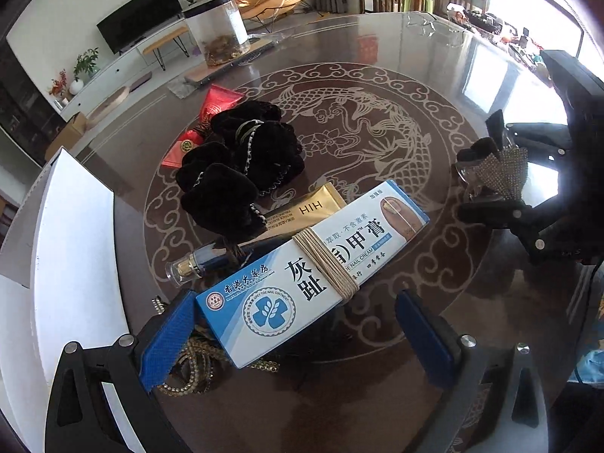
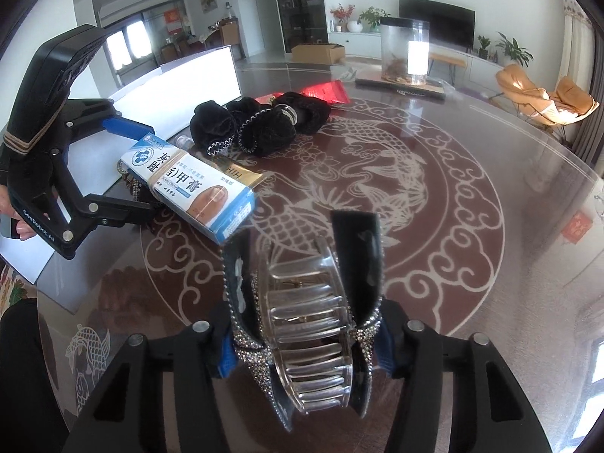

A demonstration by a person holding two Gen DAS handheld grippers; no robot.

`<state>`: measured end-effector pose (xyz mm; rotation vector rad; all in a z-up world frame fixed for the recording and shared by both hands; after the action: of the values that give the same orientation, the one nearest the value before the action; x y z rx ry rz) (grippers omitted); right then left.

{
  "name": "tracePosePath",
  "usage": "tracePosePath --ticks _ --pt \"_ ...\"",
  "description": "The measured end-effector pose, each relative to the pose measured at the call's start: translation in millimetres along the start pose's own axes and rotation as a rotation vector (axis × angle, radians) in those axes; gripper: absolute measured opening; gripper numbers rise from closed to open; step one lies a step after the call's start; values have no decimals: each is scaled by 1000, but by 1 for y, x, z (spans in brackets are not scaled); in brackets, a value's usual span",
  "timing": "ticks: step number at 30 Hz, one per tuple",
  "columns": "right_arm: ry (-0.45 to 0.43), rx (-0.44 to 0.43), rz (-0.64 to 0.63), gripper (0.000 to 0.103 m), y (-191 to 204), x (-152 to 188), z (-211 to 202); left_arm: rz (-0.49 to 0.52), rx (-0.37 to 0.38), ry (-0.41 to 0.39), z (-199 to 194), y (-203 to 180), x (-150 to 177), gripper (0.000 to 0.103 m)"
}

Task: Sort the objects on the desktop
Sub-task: 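Grasp the silver rhinestone claw hair clip with the right tool, then grasp the blue nail cream box with the left tool while the right holds the clip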

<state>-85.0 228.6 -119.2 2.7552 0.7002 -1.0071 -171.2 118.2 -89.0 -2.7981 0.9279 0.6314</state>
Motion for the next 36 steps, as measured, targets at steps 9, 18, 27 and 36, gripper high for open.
tracePosePath --ticks 9,18,27,36 --pt "0 -1 1 56 1 -1 0 113 76 16 -24 -41 19 103" --pt "28 46 56 56 -10 35 -29 166 34 14 17 -74 -13 103" --pt "1 102 144 56 -21 67 -59 -31 48 5 20 -79 -2 42" --pt "-12 -13 41 65 54 57 -55 -479 -121 -124 -21 -38 91 45"
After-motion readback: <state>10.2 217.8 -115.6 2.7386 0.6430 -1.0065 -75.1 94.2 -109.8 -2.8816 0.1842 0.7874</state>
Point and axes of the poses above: each gripper's, at about its wrist camera, not at the fingertips, and z roughly the way its jaws point, y to its left, x to its underside, the point moved 9 cm from there along z, roughly the way its jaws point, and after that the axes turned 12 degrees about -z, right-handed, at the moved point
